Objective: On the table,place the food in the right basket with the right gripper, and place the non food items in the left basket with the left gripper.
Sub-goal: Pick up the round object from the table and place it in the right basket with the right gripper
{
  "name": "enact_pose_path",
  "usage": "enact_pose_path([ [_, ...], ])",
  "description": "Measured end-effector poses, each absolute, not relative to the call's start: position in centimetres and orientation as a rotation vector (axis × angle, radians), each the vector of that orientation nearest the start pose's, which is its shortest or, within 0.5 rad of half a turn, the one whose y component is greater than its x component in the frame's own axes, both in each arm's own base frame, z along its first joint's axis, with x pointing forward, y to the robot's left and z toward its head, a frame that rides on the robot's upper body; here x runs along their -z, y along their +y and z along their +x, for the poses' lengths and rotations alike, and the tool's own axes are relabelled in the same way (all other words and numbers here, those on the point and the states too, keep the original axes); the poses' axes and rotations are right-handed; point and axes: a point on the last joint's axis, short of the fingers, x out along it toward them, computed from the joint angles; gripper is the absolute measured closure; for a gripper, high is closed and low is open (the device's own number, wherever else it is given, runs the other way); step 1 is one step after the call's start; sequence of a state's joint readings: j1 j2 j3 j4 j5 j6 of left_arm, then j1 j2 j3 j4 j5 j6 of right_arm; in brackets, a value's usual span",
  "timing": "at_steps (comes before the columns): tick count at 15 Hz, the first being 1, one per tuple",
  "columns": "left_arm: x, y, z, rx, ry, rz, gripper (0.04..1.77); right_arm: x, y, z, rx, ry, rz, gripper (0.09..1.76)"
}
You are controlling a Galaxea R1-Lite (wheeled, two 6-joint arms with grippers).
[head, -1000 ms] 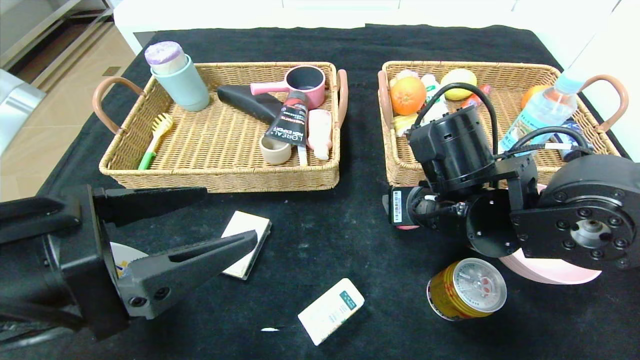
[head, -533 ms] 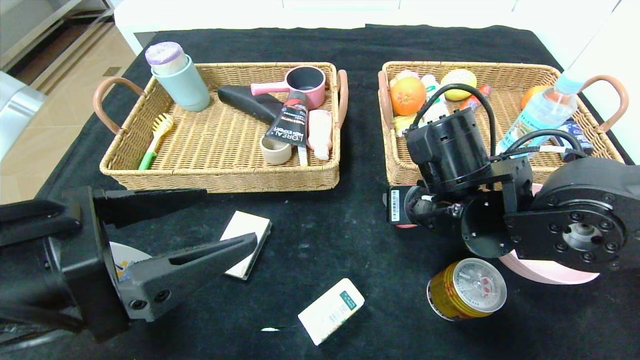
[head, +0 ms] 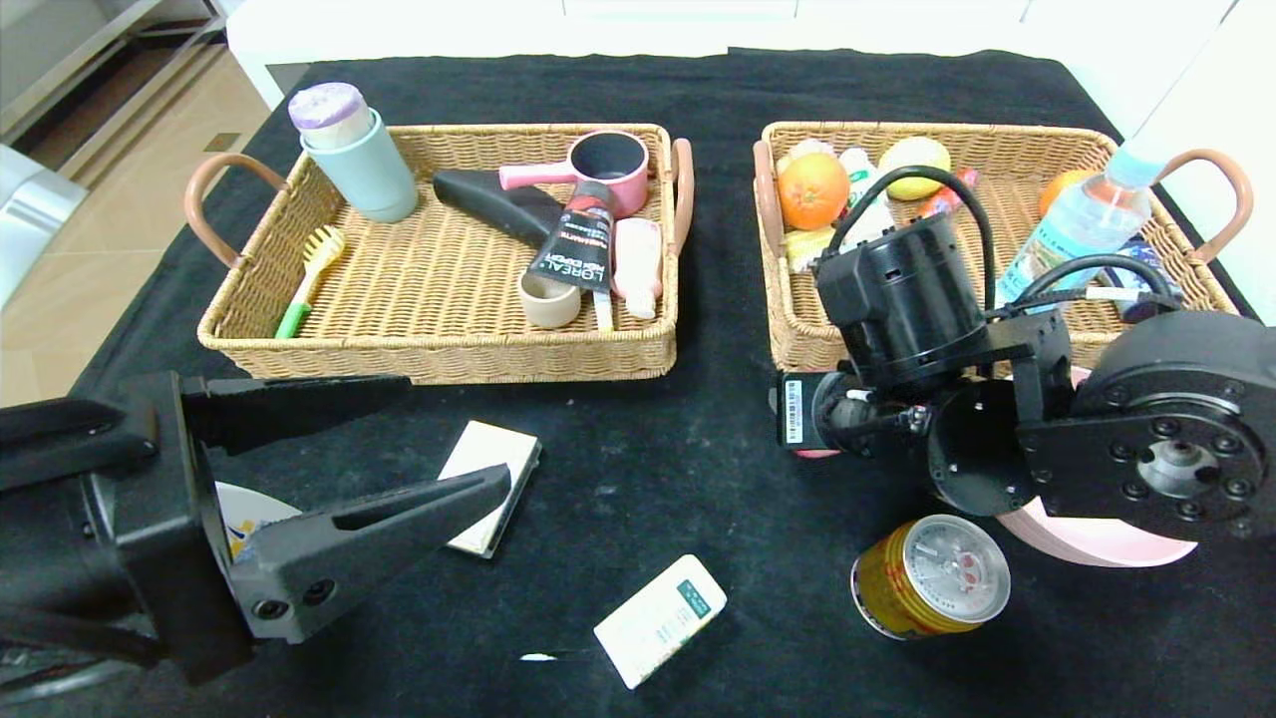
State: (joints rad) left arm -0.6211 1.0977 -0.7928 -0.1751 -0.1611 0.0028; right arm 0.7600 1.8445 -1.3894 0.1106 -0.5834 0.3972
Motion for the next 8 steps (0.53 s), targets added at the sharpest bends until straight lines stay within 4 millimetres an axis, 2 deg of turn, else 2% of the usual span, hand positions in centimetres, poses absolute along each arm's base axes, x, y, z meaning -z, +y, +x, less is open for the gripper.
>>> enact_pose_path([
  [8, -27.2, -9.2, 12.3, 0.781, 0.128, 0.046, 0.09, -27.7, 22.1, 23.3, -0.153, 0.342, 0.074, 0.75],
])
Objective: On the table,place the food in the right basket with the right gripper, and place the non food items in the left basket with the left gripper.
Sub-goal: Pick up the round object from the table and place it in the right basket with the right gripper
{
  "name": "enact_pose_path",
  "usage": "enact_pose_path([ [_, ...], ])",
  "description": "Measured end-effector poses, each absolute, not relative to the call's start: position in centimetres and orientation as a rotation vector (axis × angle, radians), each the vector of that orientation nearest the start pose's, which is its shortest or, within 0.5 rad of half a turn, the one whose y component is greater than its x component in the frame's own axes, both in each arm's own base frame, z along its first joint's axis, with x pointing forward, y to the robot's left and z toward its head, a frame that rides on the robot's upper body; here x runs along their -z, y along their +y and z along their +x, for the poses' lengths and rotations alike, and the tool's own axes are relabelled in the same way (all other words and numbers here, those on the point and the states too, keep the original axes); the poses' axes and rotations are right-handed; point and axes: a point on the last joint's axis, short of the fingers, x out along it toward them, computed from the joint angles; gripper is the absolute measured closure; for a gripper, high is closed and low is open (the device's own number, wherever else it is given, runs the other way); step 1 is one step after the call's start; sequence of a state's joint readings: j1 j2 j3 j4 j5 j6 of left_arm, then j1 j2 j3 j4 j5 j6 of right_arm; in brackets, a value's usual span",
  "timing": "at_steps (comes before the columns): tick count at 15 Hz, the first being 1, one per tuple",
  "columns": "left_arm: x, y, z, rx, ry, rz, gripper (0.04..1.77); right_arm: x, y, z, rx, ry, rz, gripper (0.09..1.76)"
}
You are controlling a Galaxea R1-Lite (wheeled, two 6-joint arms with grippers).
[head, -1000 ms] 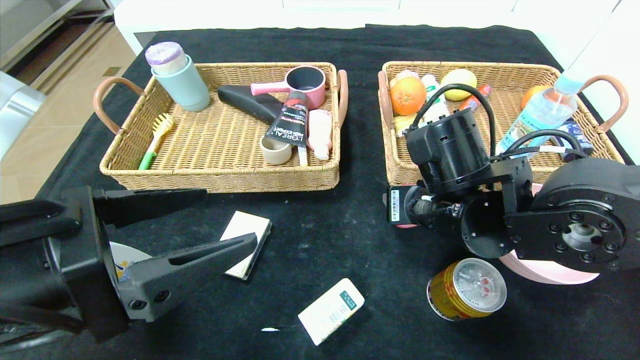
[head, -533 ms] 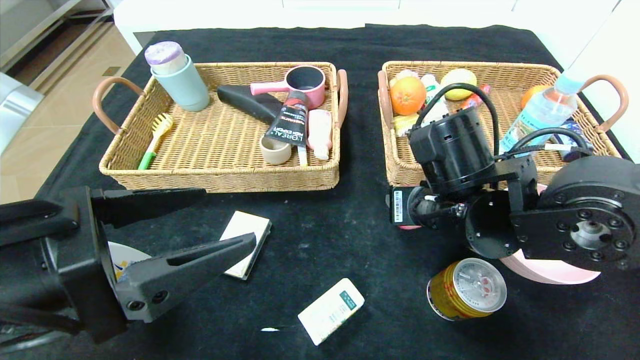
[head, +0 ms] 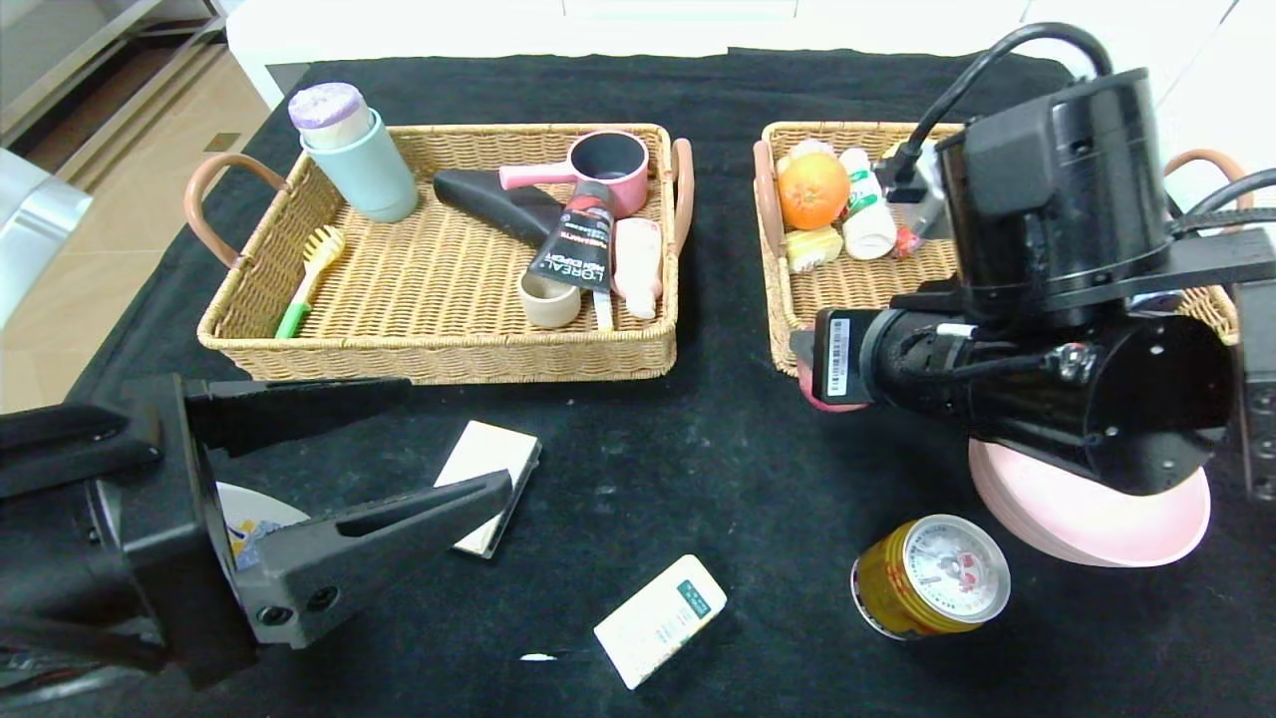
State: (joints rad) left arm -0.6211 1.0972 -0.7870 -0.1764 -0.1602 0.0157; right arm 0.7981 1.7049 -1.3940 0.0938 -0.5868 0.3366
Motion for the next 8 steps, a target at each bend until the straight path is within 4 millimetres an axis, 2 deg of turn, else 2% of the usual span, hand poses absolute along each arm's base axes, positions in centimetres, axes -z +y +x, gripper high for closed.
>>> enact_pose_path([
  [4, -27.2, -9.2, 12.3, 0.781, 0.128, 0.046, 0.09, -29.6, 21.1, 23.4, -0.145, 0.267, 0.095, 0.75],
  [8, -27.2, -9.2, 12.3, 0.781, 0.129, 0.046, 0.09, -30.8, 19.8, 26.1, -0.091, 0.114, 0.123, 0.75],
])
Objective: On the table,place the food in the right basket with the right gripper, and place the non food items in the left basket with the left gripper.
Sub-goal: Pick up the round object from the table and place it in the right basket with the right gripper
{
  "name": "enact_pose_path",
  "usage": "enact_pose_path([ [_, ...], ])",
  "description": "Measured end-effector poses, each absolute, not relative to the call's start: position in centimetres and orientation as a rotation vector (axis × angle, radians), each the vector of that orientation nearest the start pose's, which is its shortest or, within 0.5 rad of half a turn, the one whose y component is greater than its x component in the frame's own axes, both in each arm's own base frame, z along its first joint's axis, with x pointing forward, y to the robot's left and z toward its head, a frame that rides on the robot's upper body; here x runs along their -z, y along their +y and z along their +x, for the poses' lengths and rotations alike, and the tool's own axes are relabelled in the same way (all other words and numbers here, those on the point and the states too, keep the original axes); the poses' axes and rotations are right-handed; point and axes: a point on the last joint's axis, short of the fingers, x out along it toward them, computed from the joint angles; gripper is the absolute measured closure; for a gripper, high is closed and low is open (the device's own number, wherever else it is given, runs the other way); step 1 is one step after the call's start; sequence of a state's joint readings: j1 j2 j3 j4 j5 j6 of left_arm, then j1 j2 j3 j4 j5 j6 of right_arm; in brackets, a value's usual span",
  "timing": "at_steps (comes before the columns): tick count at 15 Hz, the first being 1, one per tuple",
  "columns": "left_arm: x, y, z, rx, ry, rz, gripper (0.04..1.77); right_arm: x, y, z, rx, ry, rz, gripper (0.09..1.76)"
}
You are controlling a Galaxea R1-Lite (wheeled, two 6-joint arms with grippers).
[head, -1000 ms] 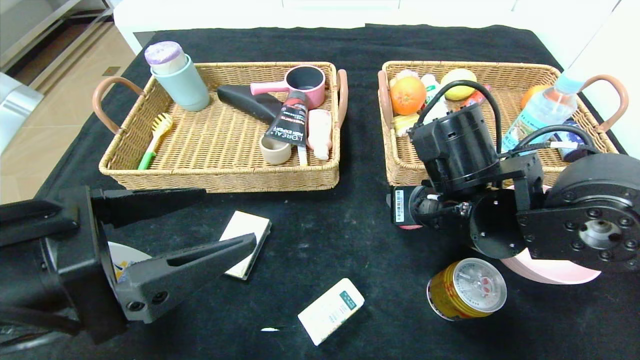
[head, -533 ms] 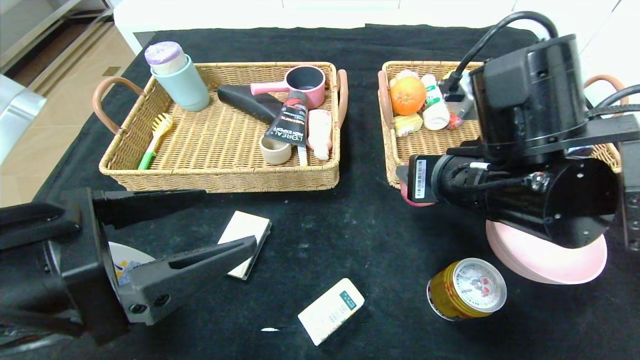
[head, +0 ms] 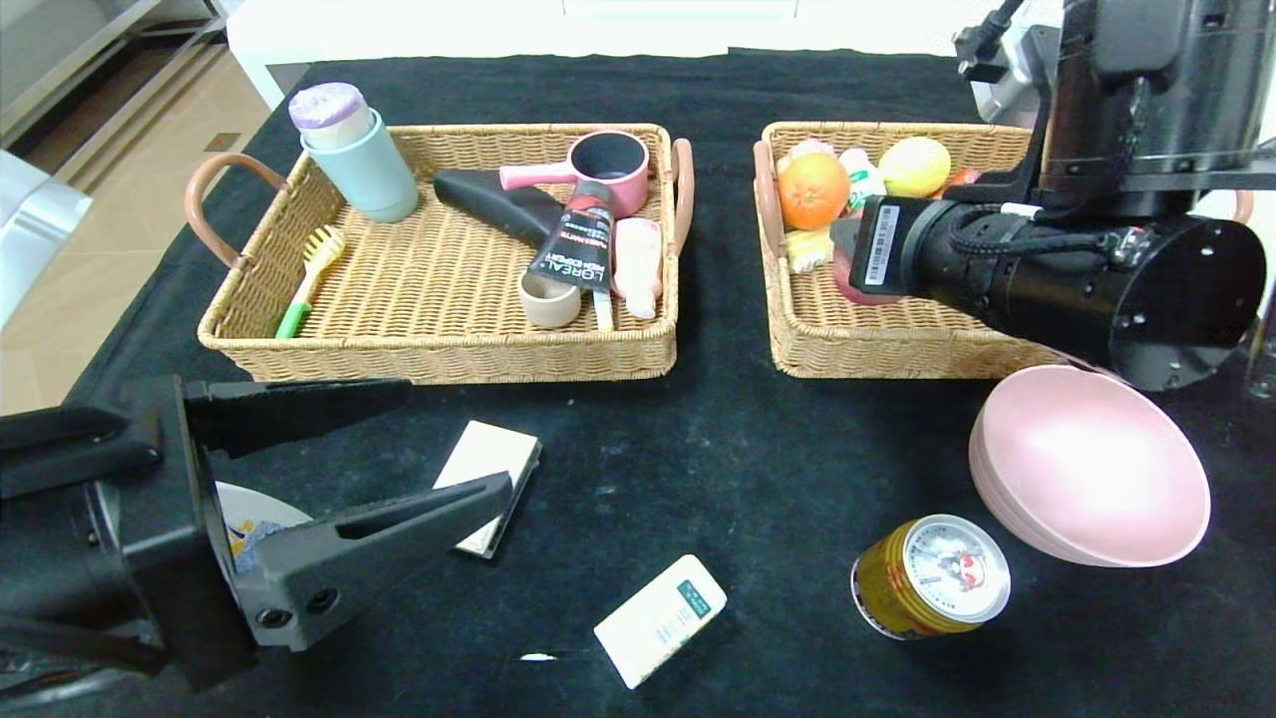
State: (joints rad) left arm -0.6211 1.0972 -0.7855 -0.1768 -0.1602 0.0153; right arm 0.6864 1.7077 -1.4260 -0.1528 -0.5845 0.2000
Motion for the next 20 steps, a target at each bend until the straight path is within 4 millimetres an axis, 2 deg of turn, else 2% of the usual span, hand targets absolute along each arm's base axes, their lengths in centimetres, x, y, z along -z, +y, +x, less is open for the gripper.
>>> enact_pose_path([
  [3, -27.2, -9.2, 12.3, 0.781, 0.128, 0.047, 0.09, -30.7, 19.1, 28.3, -0.058, 0.049, 0.141, 0.75],
  [7, -27.3, -9.2, 12.2, 0.783, 0.124, 0.046, 0.09, -29.4, 18.6, 30.6, -0.03, 0.044, 0.131, 0.75],
  [13, -27.2, -9.5, 12.0, 0.802, 0.127, 0.047, 0.09, -28.7, 18.4, 31.7, -0.012, 0.055, 0.104, 0.74],
  [16, -27.2, -9.5, 12.0, 0.805, 0.128, 0.049, 0.09, -28.6, 18.4, 31.8, -0.012, 0.057, 0.103, 0.53],
  [20, -27.2, -9.5, 12.0, 0.806, 0.128, 0.049, 0.09, -28.5, 18.5, 31.7, -0.017, 0.06, 0.095, 0.38],
])
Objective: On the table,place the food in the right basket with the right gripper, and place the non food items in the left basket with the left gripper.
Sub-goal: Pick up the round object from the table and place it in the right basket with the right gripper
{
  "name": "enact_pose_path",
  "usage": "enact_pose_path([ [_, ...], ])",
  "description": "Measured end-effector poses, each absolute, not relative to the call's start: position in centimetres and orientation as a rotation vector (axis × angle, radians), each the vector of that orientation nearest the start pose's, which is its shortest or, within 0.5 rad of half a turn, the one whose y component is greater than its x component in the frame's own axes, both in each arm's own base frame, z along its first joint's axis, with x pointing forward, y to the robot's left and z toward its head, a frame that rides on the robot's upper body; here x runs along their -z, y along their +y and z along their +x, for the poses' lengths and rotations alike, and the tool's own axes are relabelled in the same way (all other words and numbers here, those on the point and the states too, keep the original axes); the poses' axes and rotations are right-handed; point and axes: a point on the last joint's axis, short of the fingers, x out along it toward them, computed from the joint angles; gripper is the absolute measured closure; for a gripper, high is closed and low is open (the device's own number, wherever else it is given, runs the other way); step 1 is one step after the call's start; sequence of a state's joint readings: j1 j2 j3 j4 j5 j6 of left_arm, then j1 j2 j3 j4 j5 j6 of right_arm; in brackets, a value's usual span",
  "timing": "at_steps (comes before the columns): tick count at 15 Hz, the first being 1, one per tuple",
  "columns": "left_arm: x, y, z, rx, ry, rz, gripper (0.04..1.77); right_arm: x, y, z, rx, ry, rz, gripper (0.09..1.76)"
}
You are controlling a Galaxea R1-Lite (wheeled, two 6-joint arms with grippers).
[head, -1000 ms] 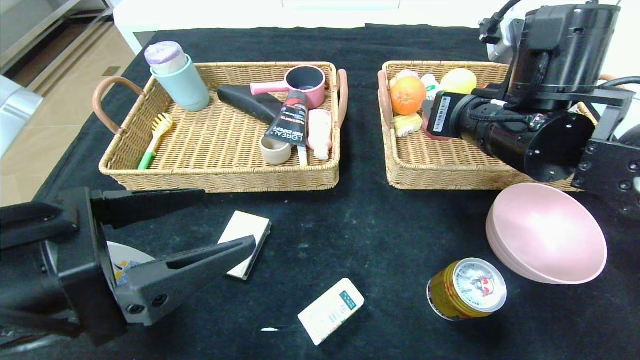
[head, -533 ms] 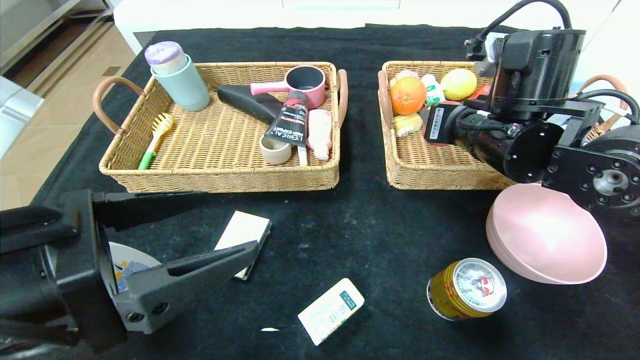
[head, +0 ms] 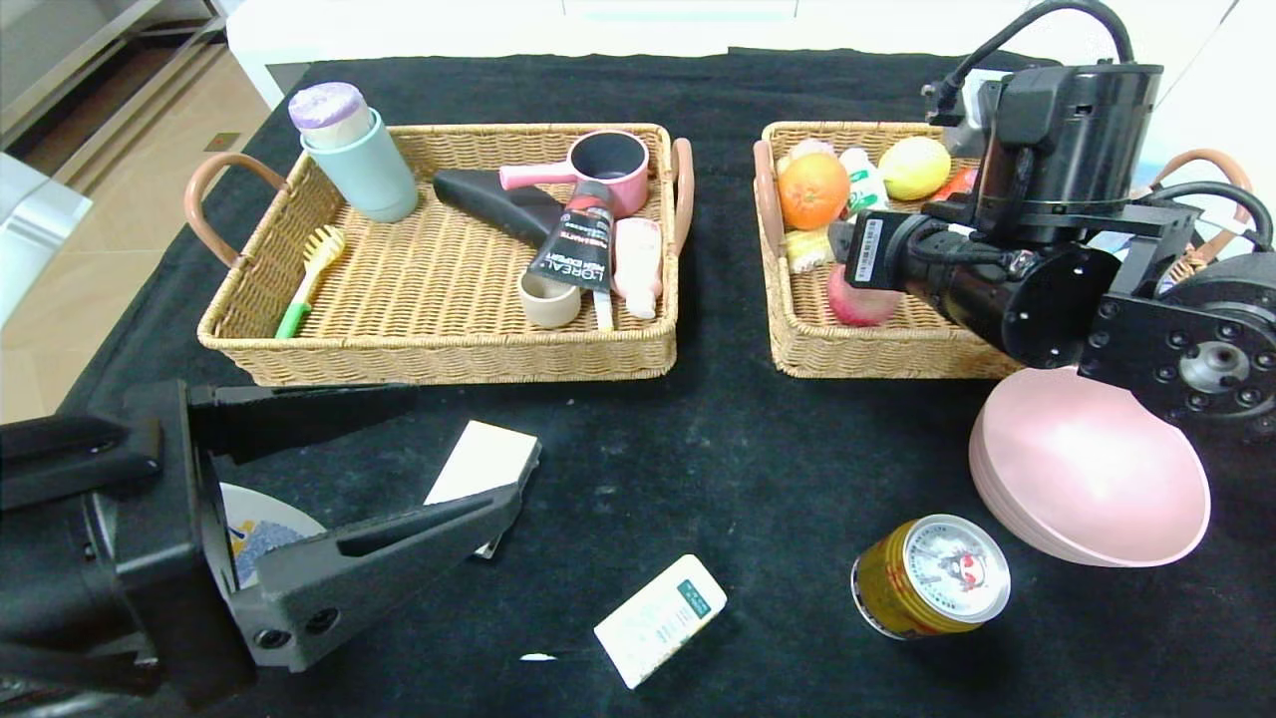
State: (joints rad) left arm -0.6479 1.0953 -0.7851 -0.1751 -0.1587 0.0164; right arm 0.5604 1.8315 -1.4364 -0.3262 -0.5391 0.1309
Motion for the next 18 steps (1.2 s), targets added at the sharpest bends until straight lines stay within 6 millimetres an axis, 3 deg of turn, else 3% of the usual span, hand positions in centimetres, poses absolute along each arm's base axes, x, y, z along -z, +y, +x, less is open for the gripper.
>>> enact_pose_path([
  [4, -27.1, -9.5, 12.0, 0.807, 0.129, 0.05, 0.09, -29.2, 18.6, 30.1, -0.042, 0.081, 0.076, 0.29],
  [8, -27.1, -9.5, 12.0, 0.806, 0.13, 0.05, 0.09, -30.0, 17.8, 26.1, -0.077, 0.225, -0.001, 0.23],
  [13, -26.8, -9.6, 12.1, 0.808, 0.139, 0.059, 0.09, -31.0, 16.1, 21.4, -0.071, 0.436, 0.05, 0.19],
  [18, -26.7, -9.6, 12.1, 0.807, 0.142, 0.07, 0.09, -30.8, 15.8, 18.8, -0.092, 0.607, 0.138, 0.17],
])
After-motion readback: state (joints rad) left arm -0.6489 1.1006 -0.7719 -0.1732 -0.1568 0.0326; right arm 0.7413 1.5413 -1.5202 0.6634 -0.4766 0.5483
